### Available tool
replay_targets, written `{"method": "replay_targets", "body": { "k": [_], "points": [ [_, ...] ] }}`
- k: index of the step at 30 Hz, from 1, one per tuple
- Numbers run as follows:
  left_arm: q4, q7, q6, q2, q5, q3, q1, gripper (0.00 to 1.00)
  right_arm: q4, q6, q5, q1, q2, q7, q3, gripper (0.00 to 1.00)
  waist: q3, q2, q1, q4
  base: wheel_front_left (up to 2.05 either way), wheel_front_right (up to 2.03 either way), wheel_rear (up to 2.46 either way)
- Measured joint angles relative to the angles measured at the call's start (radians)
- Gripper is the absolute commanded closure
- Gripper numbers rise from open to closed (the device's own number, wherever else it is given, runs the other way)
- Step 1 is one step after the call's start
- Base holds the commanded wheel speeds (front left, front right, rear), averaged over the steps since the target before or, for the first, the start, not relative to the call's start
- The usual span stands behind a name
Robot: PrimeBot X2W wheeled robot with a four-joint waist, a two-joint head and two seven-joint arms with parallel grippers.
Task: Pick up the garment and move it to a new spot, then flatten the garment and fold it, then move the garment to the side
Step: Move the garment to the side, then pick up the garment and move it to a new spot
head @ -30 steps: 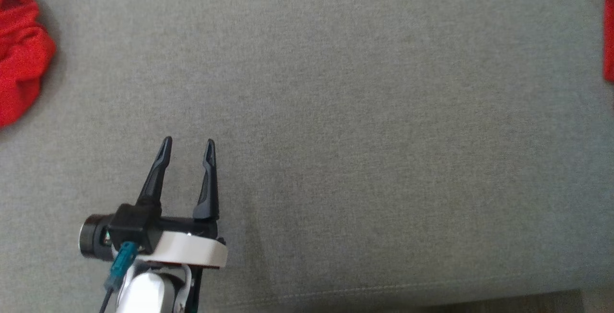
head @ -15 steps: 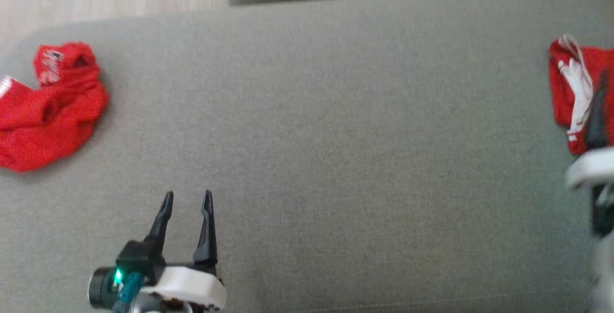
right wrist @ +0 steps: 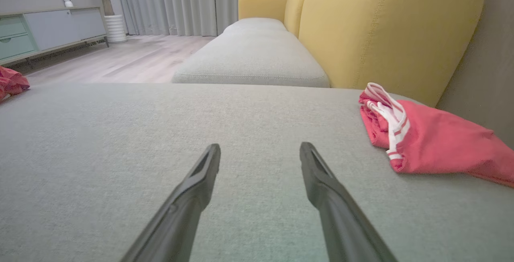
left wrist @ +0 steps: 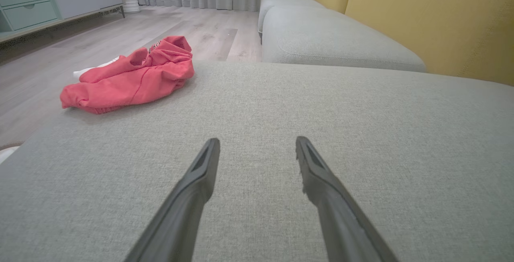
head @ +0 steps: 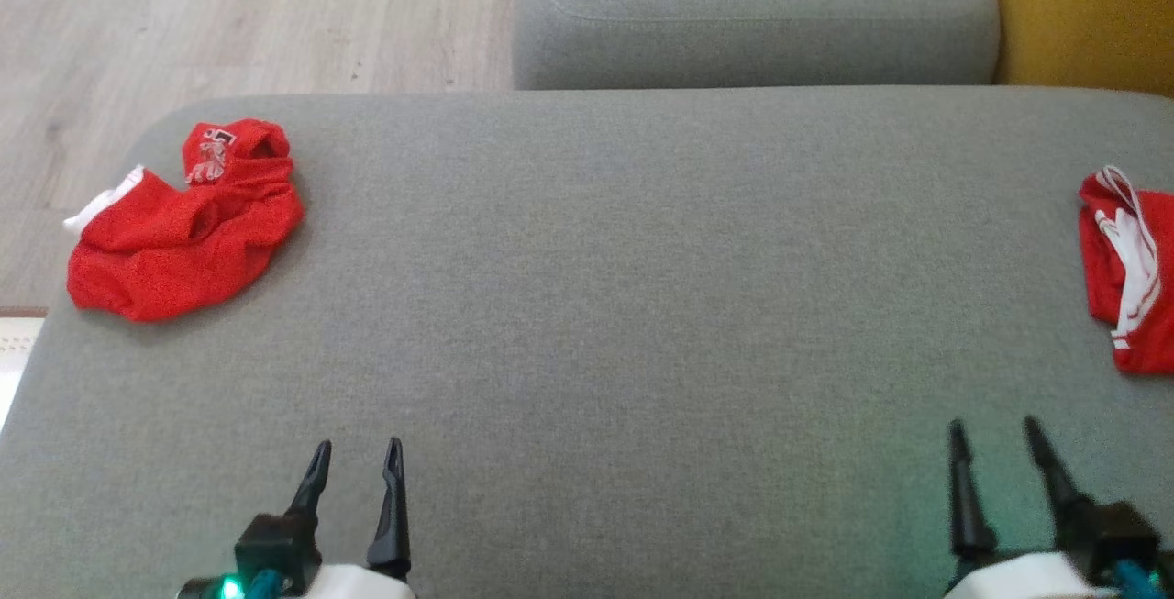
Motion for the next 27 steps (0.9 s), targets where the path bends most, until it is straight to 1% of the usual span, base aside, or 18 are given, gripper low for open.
{"method": "replay_targets", "body": {
  "k": [3, 8, 18, 23, 27],
  "points": [
    [0.002, 0.0, 0.001, 0.0, 0.0, 0.002, 0.012, 0.0, 0.001, 0.0, 0.025, 0.028, 0.003, 0.0, 0.048, 0.0, -0.007, 0.0, 0.0, 0.009, 0.0, 0.0, 0.0],
    [0.001, 0.0, -0.001, 0.0, 0.0, 0.006, 0.013, 0.0, -0.01, 0.0, 0.058, 0.038, 0.002, 0.0, 0.051, 0.0, -0.011, 0.0, 0.0, 0.012, 0.0, 0.0, 0.0],
    [-0.003, 0.0, -0.001, 0.0, 0.0, 0.005, 0.01, 0.0, -0.01, 0.0, 0.058, 0.038, 0.002, -0.001, 0.059, 0.0, -0.008, 0.0, 0.0, 0.013, 0.0, 0.0, 0.0],
    [-0.008, 0.0, -0.001, 0.0, 0.0, 0.0, 0.009, 0.0, -0.012, 0.0, 0.064, 0.039, 0.002, -0.001, 0.072, 0.0, -0.006, 0.0, 0.0, 0.048, 0.0, 0.0, 0.0],
    [-0.008, 0.0, -0.001, 0.0, -0.005, -0.006, 0.008, 0.0, -0.016, 0.0, 0.076, 0.042, 0.002, -0.001, 0.093, 0.0, -0.007, 0.0, 0.0, 0.102, 0.0, 0.0, 0.0]
  ]
}}
